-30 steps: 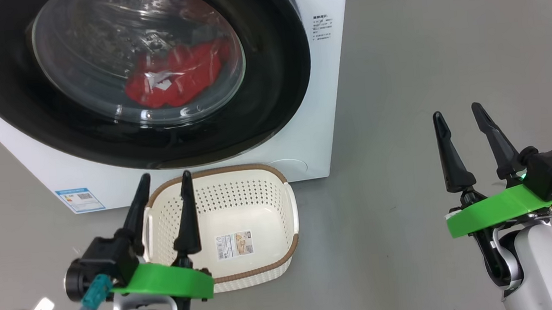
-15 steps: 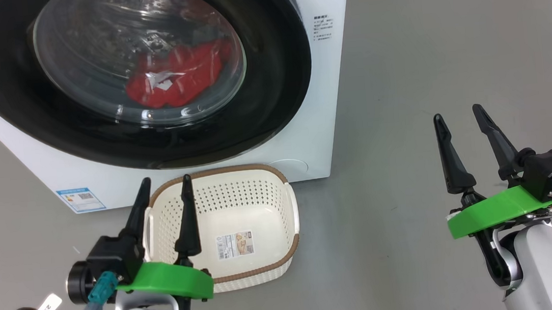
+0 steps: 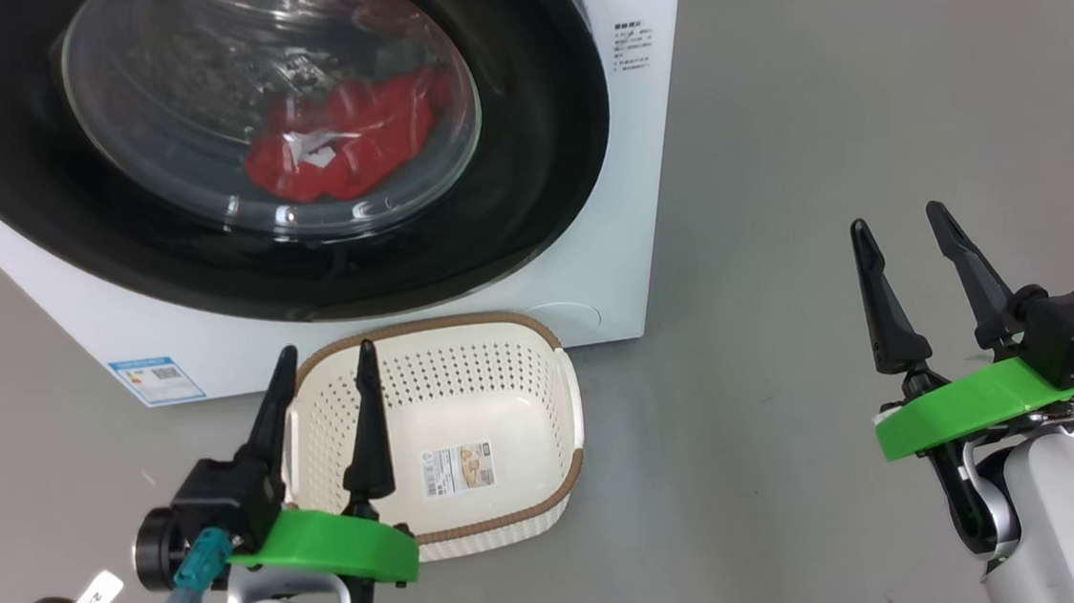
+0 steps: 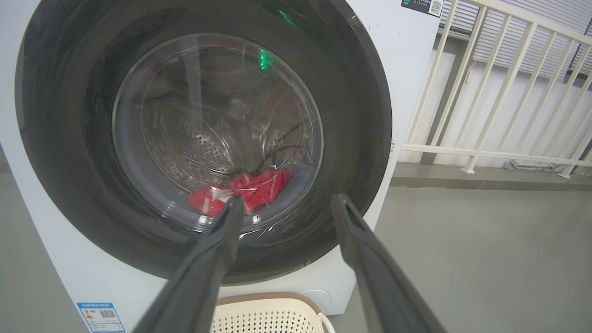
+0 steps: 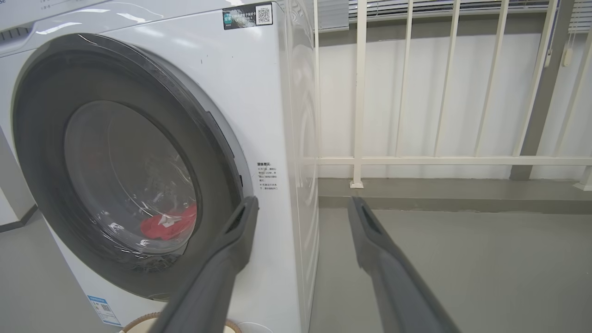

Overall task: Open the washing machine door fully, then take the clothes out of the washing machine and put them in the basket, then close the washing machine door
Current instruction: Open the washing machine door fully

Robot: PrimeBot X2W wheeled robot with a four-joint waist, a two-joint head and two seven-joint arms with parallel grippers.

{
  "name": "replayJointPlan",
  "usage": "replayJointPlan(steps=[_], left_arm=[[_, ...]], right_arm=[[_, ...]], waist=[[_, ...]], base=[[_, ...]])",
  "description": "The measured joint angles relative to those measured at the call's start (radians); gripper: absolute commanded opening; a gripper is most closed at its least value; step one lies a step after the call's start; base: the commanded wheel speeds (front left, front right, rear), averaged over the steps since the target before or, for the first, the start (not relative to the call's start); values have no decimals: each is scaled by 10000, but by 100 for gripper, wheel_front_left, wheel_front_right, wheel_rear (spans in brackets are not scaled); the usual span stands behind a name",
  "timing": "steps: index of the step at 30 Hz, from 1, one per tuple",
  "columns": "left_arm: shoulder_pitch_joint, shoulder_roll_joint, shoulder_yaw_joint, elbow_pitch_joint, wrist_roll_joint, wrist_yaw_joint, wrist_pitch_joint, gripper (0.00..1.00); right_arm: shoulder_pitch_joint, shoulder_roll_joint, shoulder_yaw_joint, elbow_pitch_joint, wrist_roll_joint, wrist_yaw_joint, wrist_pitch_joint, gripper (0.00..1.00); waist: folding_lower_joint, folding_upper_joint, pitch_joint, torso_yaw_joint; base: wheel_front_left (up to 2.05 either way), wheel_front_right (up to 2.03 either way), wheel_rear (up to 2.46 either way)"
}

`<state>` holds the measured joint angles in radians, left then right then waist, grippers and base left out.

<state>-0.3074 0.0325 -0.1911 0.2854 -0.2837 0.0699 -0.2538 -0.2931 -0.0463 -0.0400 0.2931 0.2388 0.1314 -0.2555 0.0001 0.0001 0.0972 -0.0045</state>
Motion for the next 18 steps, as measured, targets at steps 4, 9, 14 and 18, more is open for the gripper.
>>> replayJointPlan(steps=[4, 9, 14, 18], left_arm=[[-7, 0, -59, -90, 0, 0, 0, 100], [-77, 2, -174, -263, -13, 2, 0, 100], [-208, 4, -389, -552, -102, 13, 0, 100], [-210, 6, -548, -740, -161, 102, 0, 100]], right_arm=[[-77, 0, -33, 8, 123, 0, 0, 100], [-368, -6, -138, 8, 182, 0, 0, 100], [-448, -23, -226, 40, 458, 0, 0, 100], [-593, -23, -299, 165, 648, 0, 0, 50]], waist=[[0, 0, 159, 41], [0, 0, 394, 138], [0, 0, 585, 333], [0, 0, 699, 447]], base=[[0, 0, 0], [0, 0, 0], [0, 0, 0], [0, 0, 0]])
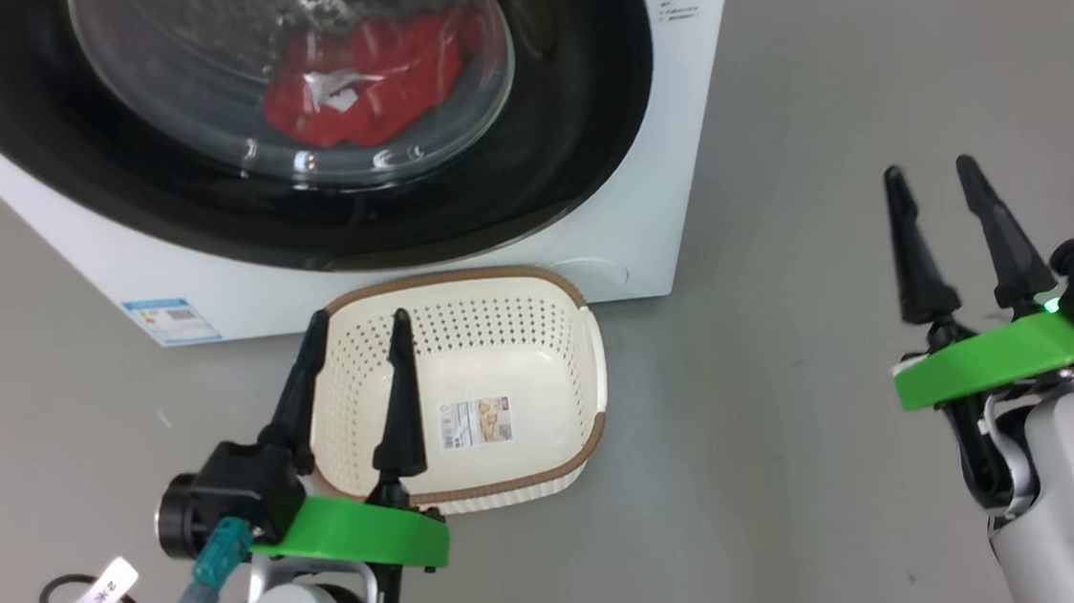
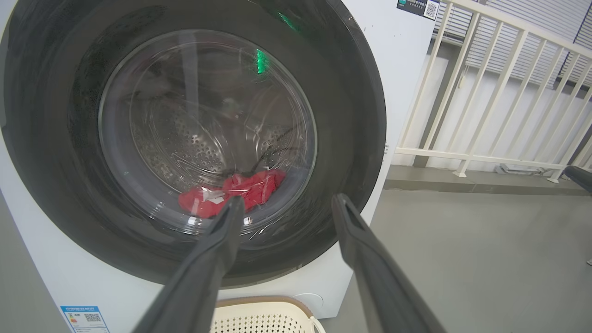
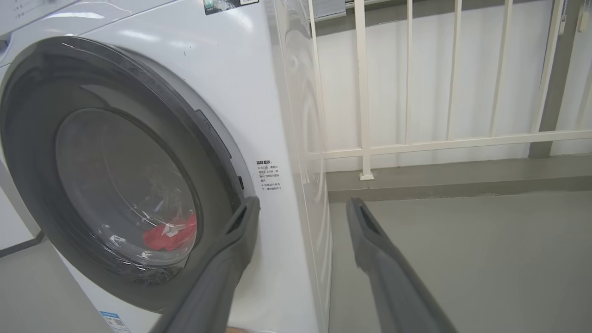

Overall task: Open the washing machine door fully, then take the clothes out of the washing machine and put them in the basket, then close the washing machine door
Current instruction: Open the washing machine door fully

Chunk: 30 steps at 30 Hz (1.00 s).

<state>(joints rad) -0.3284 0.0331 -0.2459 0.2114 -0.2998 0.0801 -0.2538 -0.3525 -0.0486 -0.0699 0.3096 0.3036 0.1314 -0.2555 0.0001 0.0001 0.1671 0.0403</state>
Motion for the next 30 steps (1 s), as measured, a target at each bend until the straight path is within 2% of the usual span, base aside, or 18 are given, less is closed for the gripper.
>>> replayJointPlan(steps=[1, 3, 7, 13, 19, 24, 30], left_arm=[[0, 0, -61, -67, -23, 4, 0, 100], [-1, -2, -161, -186, -25, 33, 0, 100], [-39, 4, -244, -412, -82, 88, 0, 100], [-267, 4, -318, -773, -63, 180, -2, 100], [-455, 6, -428, -1053, 12, 253, -2, 100], [-634, 6, -437, -1262, 13, 253, -2, 100], [-728, 4, -437, -1509, 182, 253, -2, 100]], right_arm=[[-66, 0, -58, 35, 127, 0, 0, 45], [-211, -13, -140, 140, 249, 0, 0, 23], [-619, -21, -171, 341, 721, 0, 0, 0], [-1432, -36, -153, 775, 1419, 0, 0, 0], [-2421, -65, -84, 1363, 3214, 0, 0, 0], [-3080, -82, 357, 1626, 4798, 0, 25, 0], [-3843, -98, 581, 1597, 6383, 0, 708, 0]], waist=[[0, 0, 42, 36], [0, 0, 137, 103], [0, 0, 371, 203], [0, 0, 782, 325], [-1, 0, 1253, 442], [0, 0, 1639, 557], [0, 0, 2069, 684]], base=[[0, 0, 0], [0, 0, 0], [0, 0, 0], [0, 0, 0], [0, 0, 0], [0, 0, 0], [0, 0, 0]])
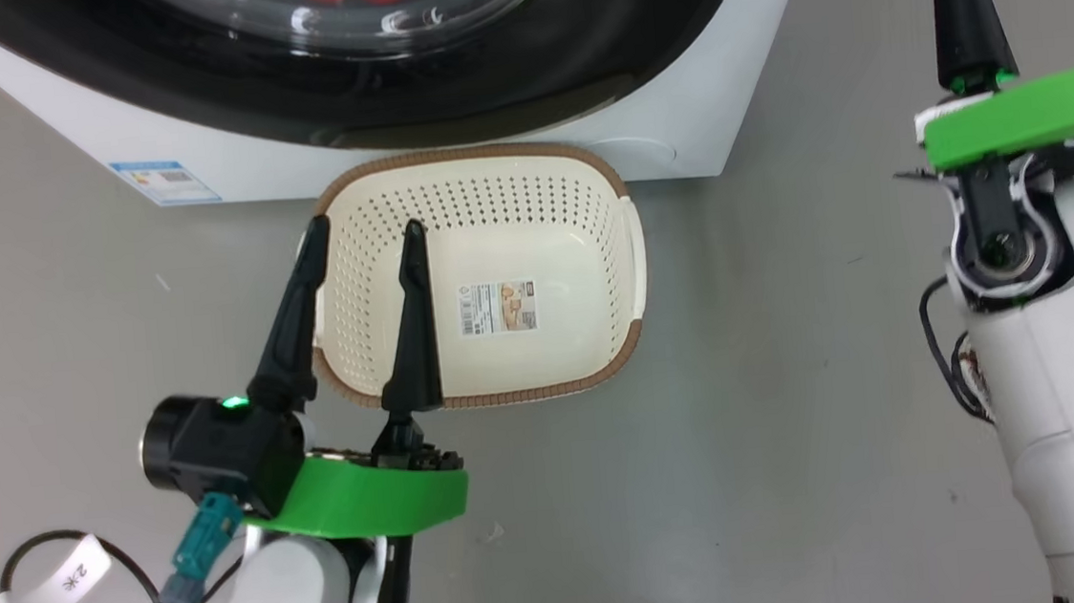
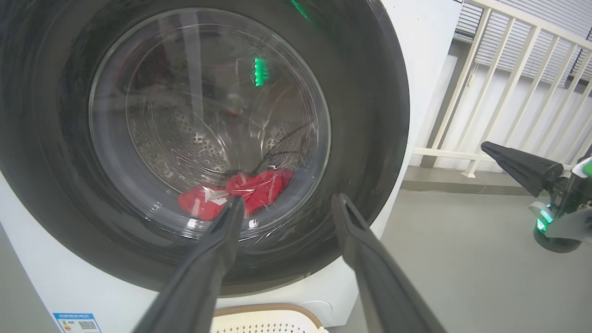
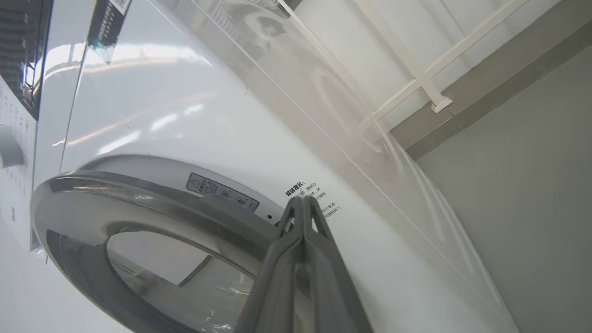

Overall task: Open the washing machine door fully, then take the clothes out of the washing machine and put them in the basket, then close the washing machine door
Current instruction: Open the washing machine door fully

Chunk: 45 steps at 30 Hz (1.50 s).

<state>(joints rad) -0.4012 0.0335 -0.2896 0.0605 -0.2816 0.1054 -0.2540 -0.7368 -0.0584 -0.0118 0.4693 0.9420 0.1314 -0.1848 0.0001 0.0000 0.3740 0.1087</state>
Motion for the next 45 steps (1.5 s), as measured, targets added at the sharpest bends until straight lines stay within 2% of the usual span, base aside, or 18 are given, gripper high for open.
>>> replayJointPlan(steps=[5, 12, 20, 25, 35, 45], left_arm=[[-134, 0, -13, -219, 67, 10, 0, 100], [-149, -2, -65, -272, -56, 90, 0, 100], [-355, -6, -121, -376, -263, 90, 0, 100], [-378, -6, -224, -397, -374, 90, 0, 100], [-548, -10, -326, -426, -458, 98, 0, 100], [-548, -13, -368, -399, -568, 111, 0, 100]], right_arm=[[-568, -23, -33, -290, 1879, 0, 1183, 0], [-1286, -113, -288, -355, 3005, -2, 2640, 0], [-2450, -159, -752, 623, 4080, -2, 4608, 0], [-3040, -165, -779, 1068, 4149, -2, 5298, 0], [-3893, -276, -859, 1854, 3609, -13, 5712, 0], [-4768, -366, -1358, 3055, 3425, -13, 6541, 0]], waist=[[0, 0, 317, 126], [0, 0, 702, 306], [0, 0, 1053, 511], [0, 0, 1201, 629], [-1, 0, 1388, 929], [0, 0, 1452, 1274]], base=[[0, 0, 0], [0, 0, 0], [0, 0, 0], [0, 0, 0], [0, 0, 0], [0, 0, 0]])
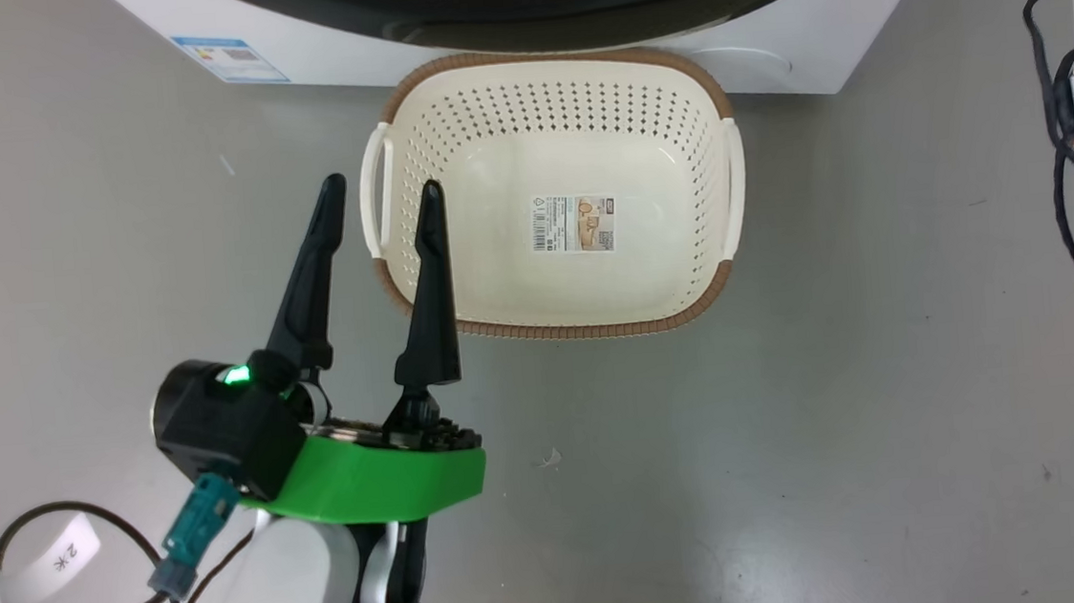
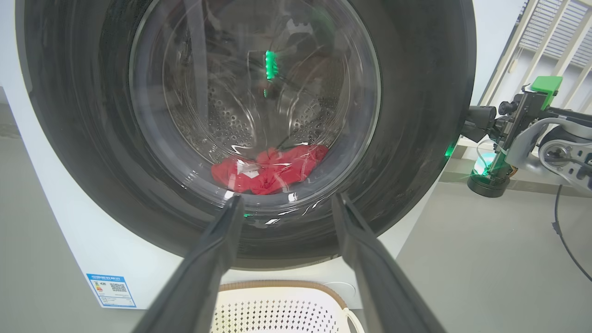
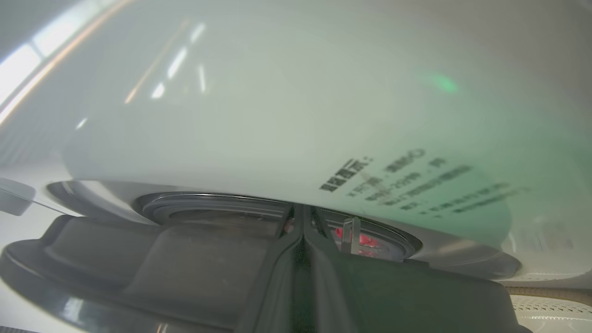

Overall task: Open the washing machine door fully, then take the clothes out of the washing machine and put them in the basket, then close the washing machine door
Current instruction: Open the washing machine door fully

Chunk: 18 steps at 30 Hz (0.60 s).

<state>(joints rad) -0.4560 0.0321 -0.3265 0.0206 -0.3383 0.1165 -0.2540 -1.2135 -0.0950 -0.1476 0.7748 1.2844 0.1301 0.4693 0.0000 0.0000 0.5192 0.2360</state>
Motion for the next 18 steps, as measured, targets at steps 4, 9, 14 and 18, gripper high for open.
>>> replayJointPlan(steps=[4, 9, 14, 18], left_arm=[[0, 0, -8, 21, -67, 44, 0, 100], [0, -2, -4, 33, -117, 75, 0, 100], [0, -2, 38, 61, -263, 75, 0, 100], [0, -4, 73, 84, -270, 75, 0, 100]], right_arm=[[-283, -123, -50, 393, -267, -2, 255, 0], [-388, -109, -190, 579, -426, -2, 499, 0], [-388, -58, -345, 744, -414, -2, 771, 0], [-377, -46, -351, 752, -422, -50, 930, 0]], waist=[[0, 0, -16, 95], [0, 0, -35, 89], [0, 0, -93, 65], [0, 0, -140, 44]], base=[[0, 0, 0], [0, 0, 0], [0, 0, 0], [0, 0, 0]])
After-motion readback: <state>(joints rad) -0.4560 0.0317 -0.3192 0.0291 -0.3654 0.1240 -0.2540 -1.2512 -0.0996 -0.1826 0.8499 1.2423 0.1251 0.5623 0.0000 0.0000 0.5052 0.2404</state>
